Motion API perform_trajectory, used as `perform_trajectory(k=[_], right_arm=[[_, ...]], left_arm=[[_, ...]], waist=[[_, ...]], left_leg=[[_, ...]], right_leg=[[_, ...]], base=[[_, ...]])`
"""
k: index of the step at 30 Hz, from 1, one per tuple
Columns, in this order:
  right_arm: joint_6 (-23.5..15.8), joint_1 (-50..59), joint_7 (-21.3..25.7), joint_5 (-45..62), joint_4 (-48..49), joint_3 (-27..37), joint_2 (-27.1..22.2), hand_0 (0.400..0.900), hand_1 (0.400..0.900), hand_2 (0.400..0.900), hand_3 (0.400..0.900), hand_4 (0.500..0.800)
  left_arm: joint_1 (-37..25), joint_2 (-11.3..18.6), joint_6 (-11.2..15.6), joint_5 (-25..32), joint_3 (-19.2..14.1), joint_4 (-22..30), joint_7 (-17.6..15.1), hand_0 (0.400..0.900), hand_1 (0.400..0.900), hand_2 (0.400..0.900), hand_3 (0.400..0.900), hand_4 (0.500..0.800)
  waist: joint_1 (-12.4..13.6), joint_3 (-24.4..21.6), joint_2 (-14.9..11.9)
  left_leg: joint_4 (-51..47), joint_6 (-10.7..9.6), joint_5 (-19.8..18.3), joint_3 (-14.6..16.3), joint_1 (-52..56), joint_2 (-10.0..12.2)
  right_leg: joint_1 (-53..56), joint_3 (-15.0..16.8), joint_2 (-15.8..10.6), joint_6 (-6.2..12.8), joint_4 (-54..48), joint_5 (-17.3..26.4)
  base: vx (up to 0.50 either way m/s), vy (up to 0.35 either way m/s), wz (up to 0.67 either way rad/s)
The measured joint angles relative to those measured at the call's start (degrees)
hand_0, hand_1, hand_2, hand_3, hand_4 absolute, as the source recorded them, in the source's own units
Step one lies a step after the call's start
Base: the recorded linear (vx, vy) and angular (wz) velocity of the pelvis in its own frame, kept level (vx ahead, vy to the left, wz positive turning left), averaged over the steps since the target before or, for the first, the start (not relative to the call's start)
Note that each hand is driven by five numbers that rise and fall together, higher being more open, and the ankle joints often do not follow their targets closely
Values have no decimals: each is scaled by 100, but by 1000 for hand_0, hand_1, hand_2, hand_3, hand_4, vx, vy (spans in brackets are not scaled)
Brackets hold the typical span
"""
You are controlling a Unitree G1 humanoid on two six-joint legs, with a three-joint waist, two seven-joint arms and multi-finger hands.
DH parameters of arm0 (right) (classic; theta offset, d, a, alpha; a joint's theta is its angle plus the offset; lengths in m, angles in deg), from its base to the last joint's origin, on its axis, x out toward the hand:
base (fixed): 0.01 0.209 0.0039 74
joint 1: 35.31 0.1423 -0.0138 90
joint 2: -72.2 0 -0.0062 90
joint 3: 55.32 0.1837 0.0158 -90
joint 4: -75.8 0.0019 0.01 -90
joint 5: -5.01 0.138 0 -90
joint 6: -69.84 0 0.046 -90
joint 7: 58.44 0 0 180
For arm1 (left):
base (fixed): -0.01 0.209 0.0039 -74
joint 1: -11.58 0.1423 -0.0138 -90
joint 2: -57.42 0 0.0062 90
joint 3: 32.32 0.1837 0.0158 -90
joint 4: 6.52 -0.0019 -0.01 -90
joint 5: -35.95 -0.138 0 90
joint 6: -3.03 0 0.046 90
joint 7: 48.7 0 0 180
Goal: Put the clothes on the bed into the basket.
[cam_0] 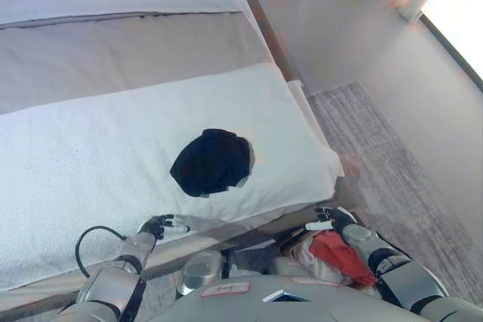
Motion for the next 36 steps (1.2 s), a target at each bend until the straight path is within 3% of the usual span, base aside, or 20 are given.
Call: perform_trajectory(k=[1,4,5,7,8,9,10,11,13,17,20,25,27,29,30,32,36], right_arm=[[-6,-29,3,1,-7,-6,-2,900,900,900,900,800],[20,-93,12,7,13,-33,-86,900,900,900,900,800],[26,-65,11,7,35,-45,-89,900,900,900,900,800],[29,-21,15,6,131,-65,-95,900,900,900,900,800],[30,13,15,5,183,-57,-86,900,900,900,900,800],[24,32,11,4,232,-29,-85,900,900,900,900,800],[25,56,39,4,237,-9,-120,900,900,900,900,800],[88,112,-85,-18,236,-68,-218,900,900,900,900,800],[114,251,-81,-25,385,-46,-272,900,900,900,900,800],[131,647,-119,-170,752,-298,-812,900,900,900,900,800],[101,1306,-68,-346,1182,-679,-1290,900,900,900,900,800],[84,2760,11,-605,1166,-1415,-1327,900,900,900,900,800],[69,3293,63,-718,1137,-1757,-1260,900,900,900,900,800],[16,3716,135,-778,1097,-1825,-1370,900,900,900,900,800],[-46,4015,197,-796,806,-1892,-1314,900,900,900,900,800],[-42,4250,224,-815,671,-1938,-1293,900,900,900,900,800],[-78,4542,383,-1024,405,-2039,-858,900,900,900,900,800]], left_arm=[[-38,9,-10,1,1,-3,-1,900,900,900,900,800],[-145,-83,-17,2,75,-25,-29,900,900,900,900,800],[-155,-84,-14,3,47,-70,-38,900,900,900,900,800],[-89,-57,-22,3,-34,-126,-51,900,900,900,900,800],[-8,-16,-19,3,-114,-118,-51,900,900,900,900,800],[113,13,-23,1,-143,-147,-53,900,900,900,900,800],[160,-25,-30,0,-215,-173,-45,900,900,900,900,800],[82,-13,-288,0,-149,-530,316,900,900,900,900,800],[393,110,-307,-1,-323,-457,127,900,900,900,900,800],[671,132,-206,-23,-555,-405,192,900,900,900,900,800],[773,134,-194,-31,-549,-452,199,900,900,900,900,800],[652,94,-180,3,-403,-411,166,900,900,900,900,800],[641,45,-157,34,-248,-254,124,900,900,900,900,800],[678,-57,118,148,-229,78,72,900,900,900,900,800],[671,-79,125,159,-15,83,63,900,900,900,900,800],[593,-24,94,185,209,121,-7,900,900,900,900,800],[833,-72,63,291,378,143,-100,900,900,900,900,800]], waist=[[-129,68,72],[-216,230,250],[-266,319,230],[-273,390,97],[-248,438,-27],[-248,477,-158],[-259,483,-172],[-188,461,-194],[-104,353,-171],[-109,71,-207],[-112,27,-279],[-66,-10,-385],[87,106,-279],[228,381,-166],[346,559,-43],[499,771,71],[707,1200,208]], left_leg=[[-2,-67,74,-175,44,39],[-2,-3,-52,-468,171,88],[-14,-19,-59,-528,195,69],[11,-134,-106,-669,195,-23],[14,-336,-101,-712,205,-68],[35,-581,-84,-812,214,-134],[89,-700,-140,-881,201,-118],[82,-881,-247,-865,313,11],[27,-977,-308,-826,380,139],[-48,-1083,-363,-869,401,269],[-82,-1141,-325,-918,339,331],[25,-1280,-234,-1036,-101,313],[171,-1312,-217,-1073,-423,253],[386,-1354,-206,-1214,-684,190],[393,-1469,-138,-1382,-840,153],[376,-1513,-87,-1522,-995,153],[360,-1527,31,-1641,-1163,145]], right_leg=[[-89,-79,142,-103,-250,-63],[-358,-135,103,-167,-1901,-40],[-487,-129,-40,-79,-2633,157],[-455,-51,-305,-5,-3167,631],[-282,-55,-392,43,-3363,870],[-78,-28,-438,-47,-3645,1232],[47,-110,-458,-134,-3825,1458],[279,-187,-357,-254,-4042,1545],[374,-179,-250,-271,-4094,1554],[484,-275,-134,-347,-4335,1600],[415,-362,-87,-382,-4347,1625],[61,-448,-84,-456,-4335,1699],[-180,-497,-98,-456,-4249,1700],[-333,-637,-142,-452,-4208,1709],[-408,-804,-176,-453,-4209,1709],[-566,-968,-176,-466,-4194,1718],[-709,-1126,-190,-483,-4116,1730]], base=[[252,-25,79],[240,-90,54],[204,-121,50],[191,-141,53],[206,-181,41],[334,-171,17],[355,-154,3],[341,-135,0],[177,-144,19],[65,-123,11],[-15,-64,14],[-184,-37,15],[-214,-41,44],[-142,-39,51],[-102,-52,47],[-8,-24,18],[0,-22,27]])
